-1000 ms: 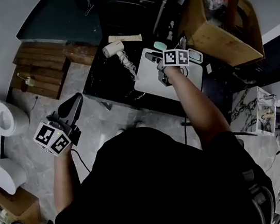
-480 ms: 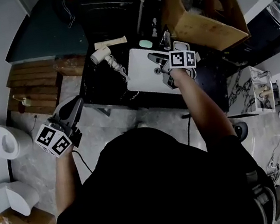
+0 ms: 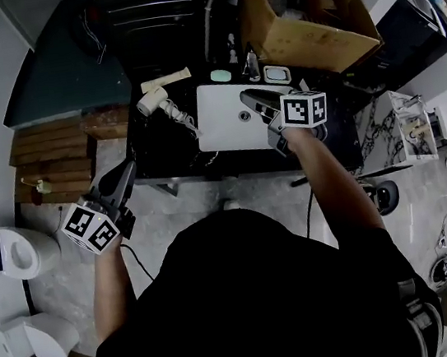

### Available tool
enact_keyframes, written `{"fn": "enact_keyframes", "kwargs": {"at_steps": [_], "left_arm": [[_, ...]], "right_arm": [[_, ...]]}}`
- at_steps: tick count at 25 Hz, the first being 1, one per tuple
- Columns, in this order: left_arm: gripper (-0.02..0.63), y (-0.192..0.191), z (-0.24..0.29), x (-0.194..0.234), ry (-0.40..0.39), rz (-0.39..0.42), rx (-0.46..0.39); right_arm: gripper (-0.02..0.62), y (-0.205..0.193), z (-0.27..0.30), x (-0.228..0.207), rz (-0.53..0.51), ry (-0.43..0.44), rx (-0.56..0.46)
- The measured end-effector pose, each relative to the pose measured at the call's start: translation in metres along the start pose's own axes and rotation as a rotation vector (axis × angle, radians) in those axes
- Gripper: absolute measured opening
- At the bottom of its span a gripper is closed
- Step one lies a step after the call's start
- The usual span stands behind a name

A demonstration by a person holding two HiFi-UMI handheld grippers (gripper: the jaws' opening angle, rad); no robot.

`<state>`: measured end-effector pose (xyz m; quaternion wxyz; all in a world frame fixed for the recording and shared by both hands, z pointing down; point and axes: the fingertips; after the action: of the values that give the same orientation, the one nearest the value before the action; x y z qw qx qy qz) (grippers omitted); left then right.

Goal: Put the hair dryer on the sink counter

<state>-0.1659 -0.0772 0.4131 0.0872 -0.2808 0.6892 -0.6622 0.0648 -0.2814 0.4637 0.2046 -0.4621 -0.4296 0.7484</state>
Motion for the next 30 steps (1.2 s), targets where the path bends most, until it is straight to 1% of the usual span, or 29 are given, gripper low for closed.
{"fn": "enact_keyframes", "kwargs": {"at_steps": [2, 6, 14, 18, 25, 30], "left_arm": [[0.015, 0.001, 0.005, 0.0, -0.015, 0.001, 0.001], [0.015, 0.001, 0.018, 0.001, -0.046, 0.015, 0.007], [0.015, 0.001, 0.039, 0.001, -0.092, 0.025, 0.012], [0.015, 0.003, 0.052, -0.004, -0.116, 0.028, 0.011], [0.015, 0.002, 0.062, -0.008, -0.136, 0.027, 0.017], [0.015, 0.001, 0.069, -0.011, -0.145, 0.027, 0.022]], "right_arm": [[0.083, 0.005, -0.009, 0.01, -0.045, -0.001, -0.012], [0.071, 0.013, -0.025, 0.022, -0.092, -0.007, -0.042], [0.041, 0.031, -0.054, 0.042, -0.237, -0.058, -0.105], [0.026, 0.037, -0.067, 0.044, -0.257, -0.072, -0.149], [0.012, 0.035, -0.086, 0.046, -0.287, -0.104, -0.176], [0.009, 0.036, -0.099, 0.049, -0.307, -0.111, -0.2]]}}
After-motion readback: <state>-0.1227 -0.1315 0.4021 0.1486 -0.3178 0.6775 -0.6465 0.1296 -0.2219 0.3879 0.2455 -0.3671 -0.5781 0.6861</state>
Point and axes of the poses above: the fingertips, and each gripper's own axes: z forward along the fingers, x to its left, y out of its top, and after that the axes turned 9 degrees about -x, right-handed
